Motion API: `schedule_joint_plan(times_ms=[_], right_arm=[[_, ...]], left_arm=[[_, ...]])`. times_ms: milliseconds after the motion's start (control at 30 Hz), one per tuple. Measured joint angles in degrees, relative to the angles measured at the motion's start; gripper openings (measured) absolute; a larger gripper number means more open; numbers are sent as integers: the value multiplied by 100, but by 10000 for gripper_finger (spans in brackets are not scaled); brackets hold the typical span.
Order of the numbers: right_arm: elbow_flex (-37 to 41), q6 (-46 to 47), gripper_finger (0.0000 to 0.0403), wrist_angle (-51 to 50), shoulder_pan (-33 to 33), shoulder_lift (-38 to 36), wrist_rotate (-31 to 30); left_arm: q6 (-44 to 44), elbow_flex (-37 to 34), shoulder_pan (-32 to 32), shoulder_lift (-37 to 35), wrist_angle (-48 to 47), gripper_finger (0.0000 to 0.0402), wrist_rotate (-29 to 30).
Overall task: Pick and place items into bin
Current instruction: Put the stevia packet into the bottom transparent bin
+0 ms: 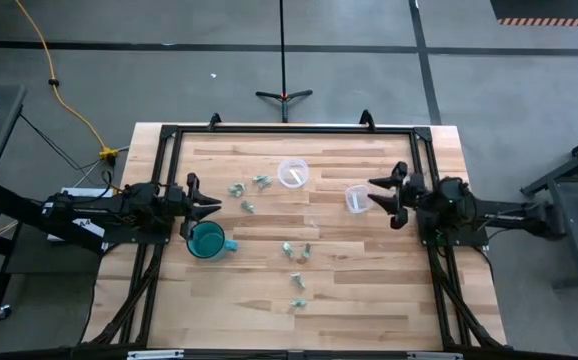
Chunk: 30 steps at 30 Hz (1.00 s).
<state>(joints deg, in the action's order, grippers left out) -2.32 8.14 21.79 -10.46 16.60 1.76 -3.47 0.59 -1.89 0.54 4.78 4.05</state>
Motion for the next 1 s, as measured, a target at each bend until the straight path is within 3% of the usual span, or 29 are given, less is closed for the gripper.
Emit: schedule_joint_plan(times_ms=[133,333,633,1000], right_arm=[[-429,-377,254,33,5,983,239],[-1151,-1006,259,26,595,2620,784],[-2293,-1958,259,-41,1885,4763,-287],[-3211,-1815,259,-741,2017,6422,-485]], left_arm=[[13,0,0,0,-24,99,71],[-133,0,2,0,-23,99,254],[-137,1,0,0,-22,99,555],[-127,0,0,0,-22,99,594]])
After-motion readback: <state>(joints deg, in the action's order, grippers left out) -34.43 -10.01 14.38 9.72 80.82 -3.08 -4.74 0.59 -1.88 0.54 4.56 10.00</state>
